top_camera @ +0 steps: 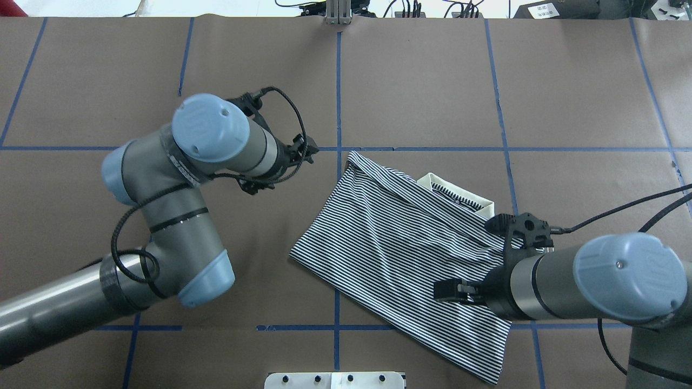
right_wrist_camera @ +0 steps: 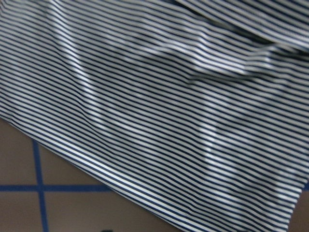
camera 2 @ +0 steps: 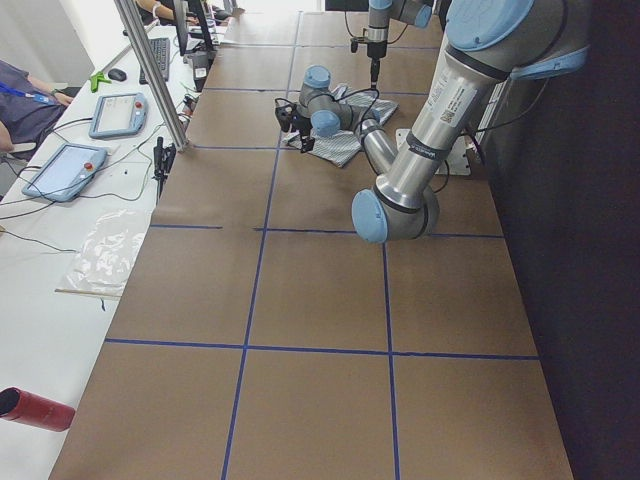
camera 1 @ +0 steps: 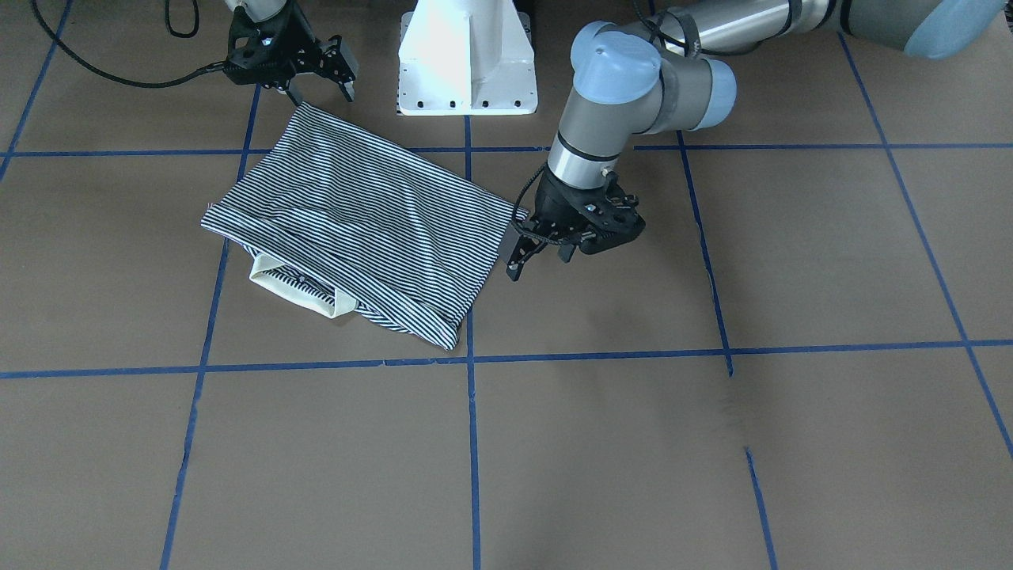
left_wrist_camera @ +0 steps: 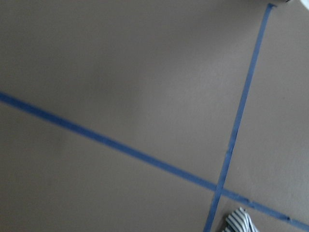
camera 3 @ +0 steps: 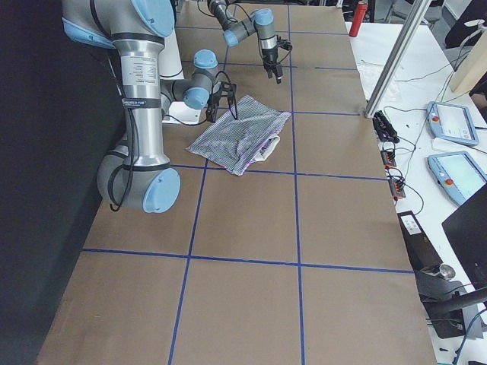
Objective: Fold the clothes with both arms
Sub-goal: 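Drag the folded shirt toward the robot with the right gripper while the left arm approaches, then rotate the striped shirt upright with the right gripper while the left gripper pushes its edge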
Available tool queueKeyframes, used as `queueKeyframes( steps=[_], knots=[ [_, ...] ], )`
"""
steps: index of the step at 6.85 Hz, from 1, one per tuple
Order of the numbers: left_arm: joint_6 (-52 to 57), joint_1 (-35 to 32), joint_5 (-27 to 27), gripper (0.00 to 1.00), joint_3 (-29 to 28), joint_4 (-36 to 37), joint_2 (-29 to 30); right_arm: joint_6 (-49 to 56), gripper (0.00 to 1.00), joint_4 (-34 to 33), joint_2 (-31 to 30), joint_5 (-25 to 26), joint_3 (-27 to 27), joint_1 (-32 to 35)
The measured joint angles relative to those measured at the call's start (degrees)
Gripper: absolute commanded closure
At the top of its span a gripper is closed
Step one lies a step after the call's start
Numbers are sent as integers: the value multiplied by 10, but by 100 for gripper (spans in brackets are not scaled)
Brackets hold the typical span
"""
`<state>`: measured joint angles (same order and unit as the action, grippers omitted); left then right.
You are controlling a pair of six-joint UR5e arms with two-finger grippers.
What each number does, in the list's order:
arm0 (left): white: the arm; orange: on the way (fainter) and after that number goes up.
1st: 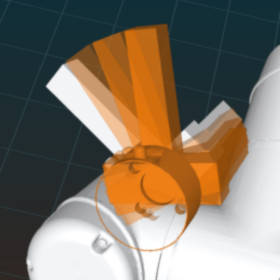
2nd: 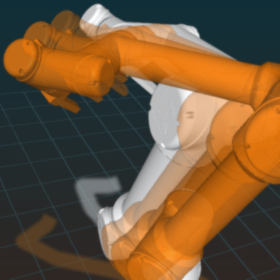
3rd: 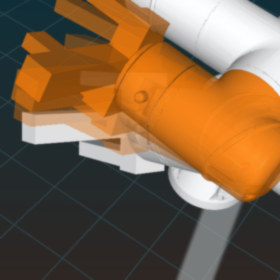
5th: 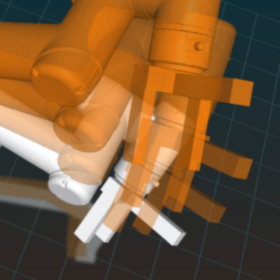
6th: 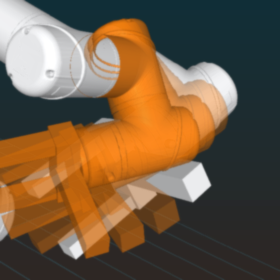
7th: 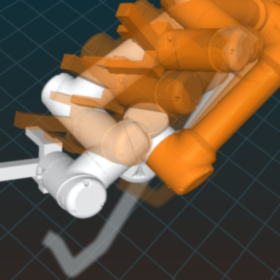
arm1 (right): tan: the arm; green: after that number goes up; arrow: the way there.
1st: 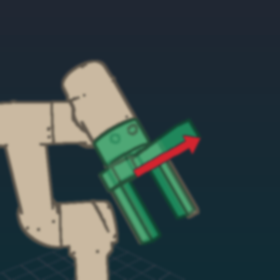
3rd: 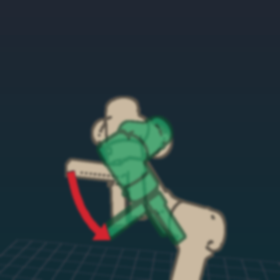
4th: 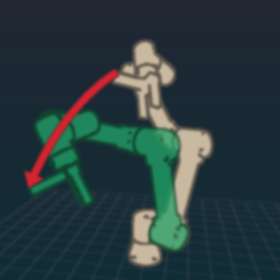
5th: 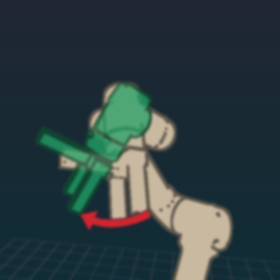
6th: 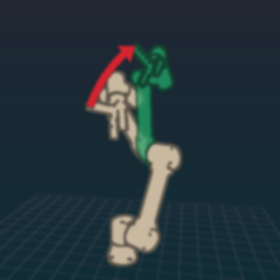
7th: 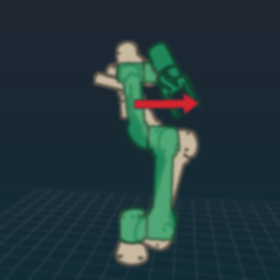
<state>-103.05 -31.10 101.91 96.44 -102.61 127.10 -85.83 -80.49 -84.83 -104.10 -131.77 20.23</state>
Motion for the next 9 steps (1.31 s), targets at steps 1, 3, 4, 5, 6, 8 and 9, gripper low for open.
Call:
queueKeyframes(
  steps=[1,3,4,5,6,8,9],
  knots=[
    [-45,38,-22,7,9,32,1,1,0,0,18,0,5,32],
    [-97,85,-47,9,10,60,-2,2,0,1,34,-1,12,63],
    [-111,101,-57,10,7,64,-5,2,0,1,35,0,13,67],
    [-118,113,-66,11,5,65,-12,2,0,1,36,0,14,69],
    [-121,118,-71,15,3,66,-17,2,0,1,36,-1,15,71],
    [-122,121,-74,49,3,66,-21,2,0,1,37,-2,15,73],
    [-122,121,-74,71,2,66,-21,2,0,1,37,-3,14,74]
  ],
)
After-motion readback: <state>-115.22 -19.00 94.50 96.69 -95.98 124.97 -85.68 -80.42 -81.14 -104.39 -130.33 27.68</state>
